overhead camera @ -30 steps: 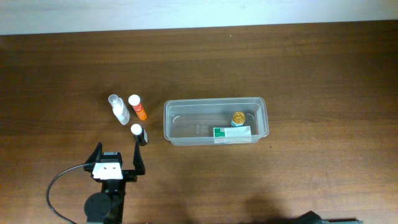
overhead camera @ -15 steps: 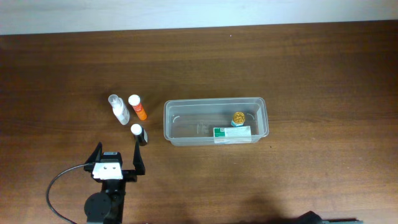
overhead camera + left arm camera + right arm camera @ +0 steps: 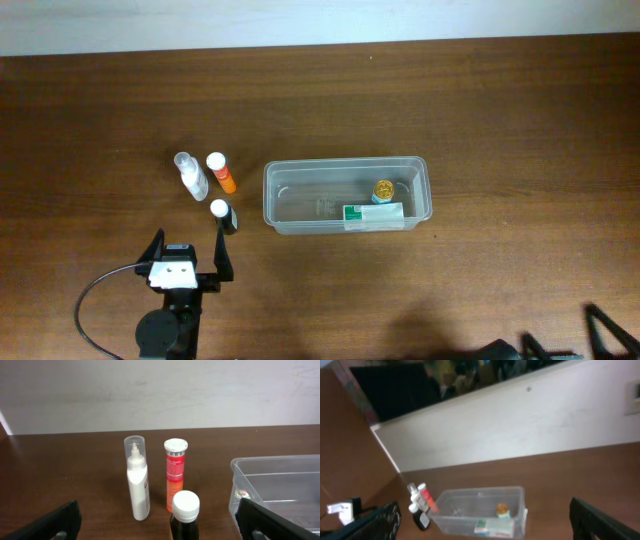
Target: Pack container
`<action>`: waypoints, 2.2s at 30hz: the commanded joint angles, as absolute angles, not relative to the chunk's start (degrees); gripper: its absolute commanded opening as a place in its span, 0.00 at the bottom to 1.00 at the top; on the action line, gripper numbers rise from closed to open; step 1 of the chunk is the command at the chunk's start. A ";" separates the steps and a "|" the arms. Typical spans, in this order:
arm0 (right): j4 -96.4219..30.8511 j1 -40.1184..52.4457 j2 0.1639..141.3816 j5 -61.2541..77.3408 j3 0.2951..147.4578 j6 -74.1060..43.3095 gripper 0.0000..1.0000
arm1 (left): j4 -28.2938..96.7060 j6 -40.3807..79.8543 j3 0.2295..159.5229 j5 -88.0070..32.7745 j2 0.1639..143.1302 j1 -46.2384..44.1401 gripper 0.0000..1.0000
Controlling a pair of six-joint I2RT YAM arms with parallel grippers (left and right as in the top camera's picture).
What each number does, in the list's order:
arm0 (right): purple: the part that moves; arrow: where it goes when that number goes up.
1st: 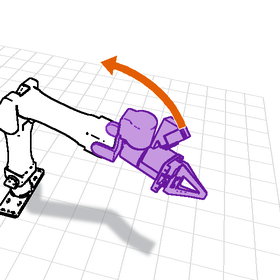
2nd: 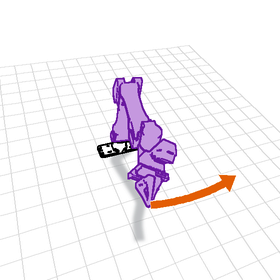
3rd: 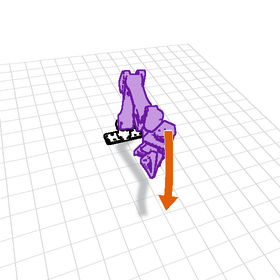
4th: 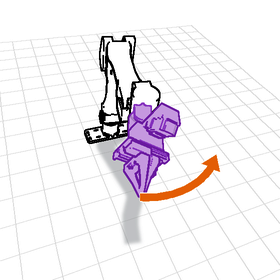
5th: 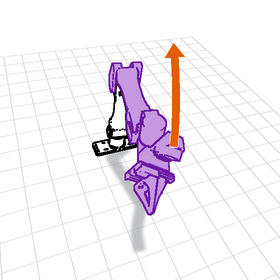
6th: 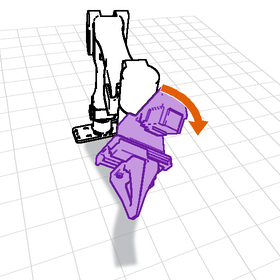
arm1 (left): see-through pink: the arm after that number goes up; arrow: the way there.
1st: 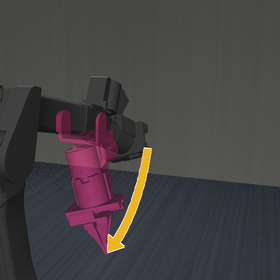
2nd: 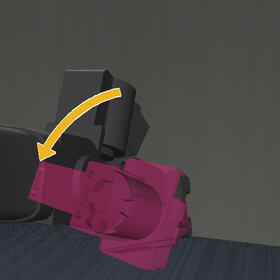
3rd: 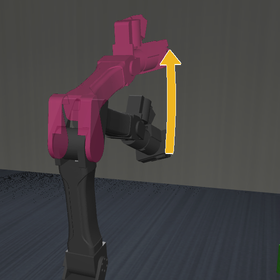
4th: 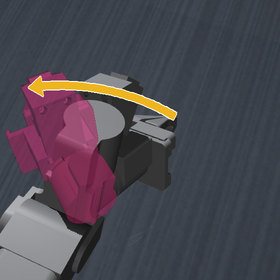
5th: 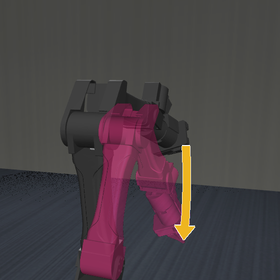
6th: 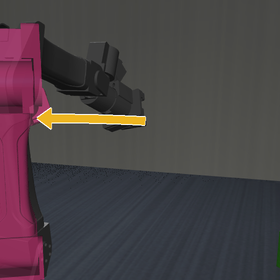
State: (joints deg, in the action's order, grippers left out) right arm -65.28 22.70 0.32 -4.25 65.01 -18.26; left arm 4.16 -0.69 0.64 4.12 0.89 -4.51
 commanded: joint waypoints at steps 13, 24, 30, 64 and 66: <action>-36.38 22.85 0.32 4.14 18.94 -23.03 0.98 | 4.34 -1.78 0.54 4.78 0.36 -4.27 0.99; -32.53 22.85 0.30 3.62 14.59 -14.87 0.98 | 4.34 -1.78 0.54 4.78 0.36 -4.27 0.99; -29.19 22.85 0.32 3.20 10.68 -10.70 0.98 | 4.34 -1.78 0.54 4.78 0.36 -4.27 0.99; -18.59 22.85 0.84 -18.44 5.80 -5.17 0.98 | 4.34 -1.78 0.54 4.78 0.38 -4.27 0.99; -15.00 22.85 0.84 -13.58 4.80 -2.20 0.98 | 4.34 -1.78 0.54 4.78 0.38 -4.27 0.99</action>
